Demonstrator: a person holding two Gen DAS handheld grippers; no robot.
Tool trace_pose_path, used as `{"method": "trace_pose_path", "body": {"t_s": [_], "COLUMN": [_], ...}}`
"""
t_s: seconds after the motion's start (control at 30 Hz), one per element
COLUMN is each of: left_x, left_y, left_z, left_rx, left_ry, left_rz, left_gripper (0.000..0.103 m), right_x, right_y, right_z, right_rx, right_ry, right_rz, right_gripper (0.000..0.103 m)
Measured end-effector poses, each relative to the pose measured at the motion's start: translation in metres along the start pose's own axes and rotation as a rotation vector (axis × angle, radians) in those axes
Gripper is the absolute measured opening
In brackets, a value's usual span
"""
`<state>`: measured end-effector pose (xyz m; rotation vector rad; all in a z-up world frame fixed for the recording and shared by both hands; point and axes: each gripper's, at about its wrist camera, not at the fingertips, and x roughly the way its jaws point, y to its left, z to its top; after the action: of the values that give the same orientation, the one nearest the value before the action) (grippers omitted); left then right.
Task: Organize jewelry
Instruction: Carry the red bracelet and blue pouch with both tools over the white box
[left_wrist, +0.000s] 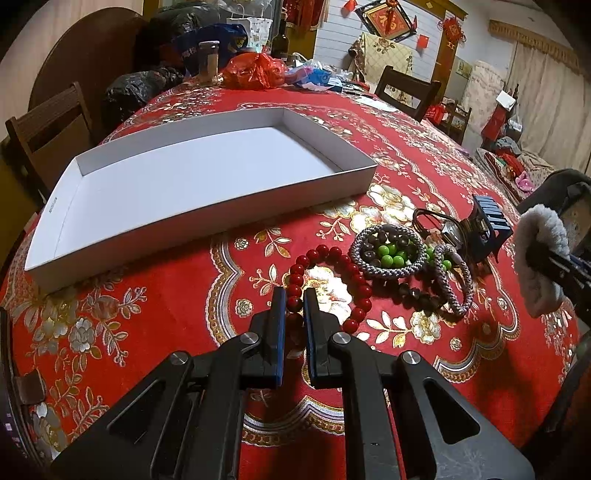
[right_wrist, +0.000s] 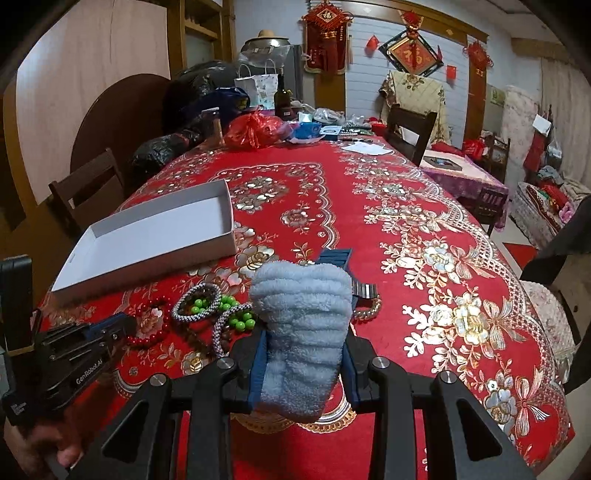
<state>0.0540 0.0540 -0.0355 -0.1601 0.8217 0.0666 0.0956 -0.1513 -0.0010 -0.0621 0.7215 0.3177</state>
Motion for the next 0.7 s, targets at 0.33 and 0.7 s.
{"method": "trace_pose_path", "body": {"t_s": [0.33, 0.7], "left_x": [0.001, -0.006], "left_y": [0.002, 0.002], "left_z": [0.001, 0.001], "left_rx": [-0.008, -0.004], "left_ry": [0.003, -0.002], "left_rz": [-0.01, -0.007], "left_gripper": [0.008, 0.008], "right_x": [0.01, 0.01], "right_y": [-0.006, -0.002], "right_z": [-0.002, -0.001], "right_rx": [0.032, -0.011], "right_ry": [0.039, 0.033], "right_rz": [-0.015, -0.022], "right_gripper": [0.033, 0.033]}}
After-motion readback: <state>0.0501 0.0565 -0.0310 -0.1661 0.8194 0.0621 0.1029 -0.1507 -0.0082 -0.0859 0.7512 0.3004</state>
